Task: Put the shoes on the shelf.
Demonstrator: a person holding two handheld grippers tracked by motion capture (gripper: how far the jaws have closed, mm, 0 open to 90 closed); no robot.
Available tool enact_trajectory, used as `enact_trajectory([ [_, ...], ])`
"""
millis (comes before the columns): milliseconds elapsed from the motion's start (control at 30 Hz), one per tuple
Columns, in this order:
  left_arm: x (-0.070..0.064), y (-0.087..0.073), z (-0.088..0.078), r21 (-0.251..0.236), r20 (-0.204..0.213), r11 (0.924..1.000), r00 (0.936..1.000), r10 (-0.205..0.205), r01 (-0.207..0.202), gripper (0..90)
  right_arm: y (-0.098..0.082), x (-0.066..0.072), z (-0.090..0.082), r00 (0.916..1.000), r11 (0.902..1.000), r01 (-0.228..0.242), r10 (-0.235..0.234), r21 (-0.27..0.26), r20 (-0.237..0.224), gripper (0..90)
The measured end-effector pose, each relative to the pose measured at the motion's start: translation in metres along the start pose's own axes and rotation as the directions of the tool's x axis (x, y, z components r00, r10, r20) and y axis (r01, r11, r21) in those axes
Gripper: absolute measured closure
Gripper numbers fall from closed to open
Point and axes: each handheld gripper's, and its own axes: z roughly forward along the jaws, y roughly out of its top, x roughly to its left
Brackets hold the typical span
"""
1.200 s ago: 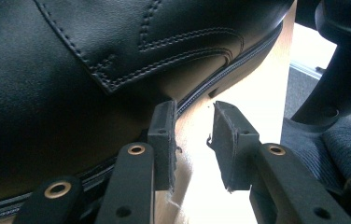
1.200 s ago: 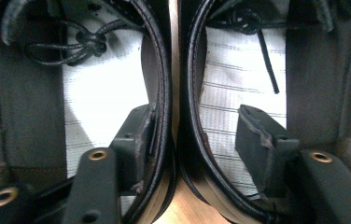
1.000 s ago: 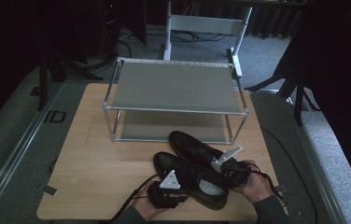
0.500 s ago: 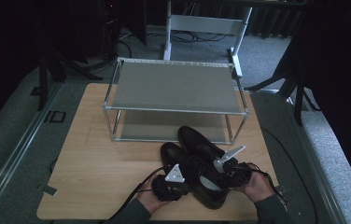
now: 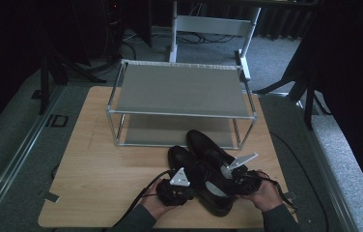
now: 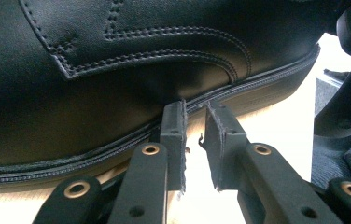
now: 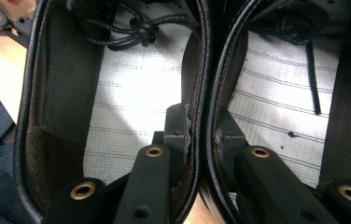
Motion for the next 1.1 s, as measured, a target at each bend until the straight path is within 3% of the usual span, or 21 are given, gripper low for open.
enact_trajectory([
  [133,0.003,0.001,0.000,0.006,-0.006,0.9998,0.9998,-0.018,0.018,78.9,-0.002,0.003,0.000,0.9998,0.9993,-0.006,0.007,-0.036,0.020,80.0],
  [367,0.008,0.002,0.000,-0.015,-0.033,0.9981,0.9977,-0.060,0.059,88.6,-0.001,0.005,-0.001,0.9993,0.9979,-0.004,0.006,-0.064,0.038,80.5],
  [567,0.011,0.006,-0.008,-0.043,-0.057,0.9972,0.9963,-0.064,0.062,89.0,0.005,0.006,-0.007,0.9986,0.9961,-0.014,0.019,-0.088,0.049,80.5],
  [667,0.015,0.009,-0.008,-0.047,-0.084,0.9956,0.9929,-0.084,0.081,89.0,0.010,0.007,-0.006,0.9973,0.9951,-0.013,0.020,-0.098,0.070,80.4],
  [867,0.023,0.011,-0.015,-0.072,-0.097,0.9923,0.9895,-0.108,0.101,89.0,0.021,0.008,-0.007,0.9961,0.9945,-0.006,0.015,-0.105,0.087,80.4],
  [1100,0.035,0.015,-0.024,-0.104,-0.146,0.9852,0.9777,-0.151,0.136,89.0,0.037,0.006,-0.004,0.9944,0.9906,-0.021,0.035,-0.135,0.100,80.3],
])
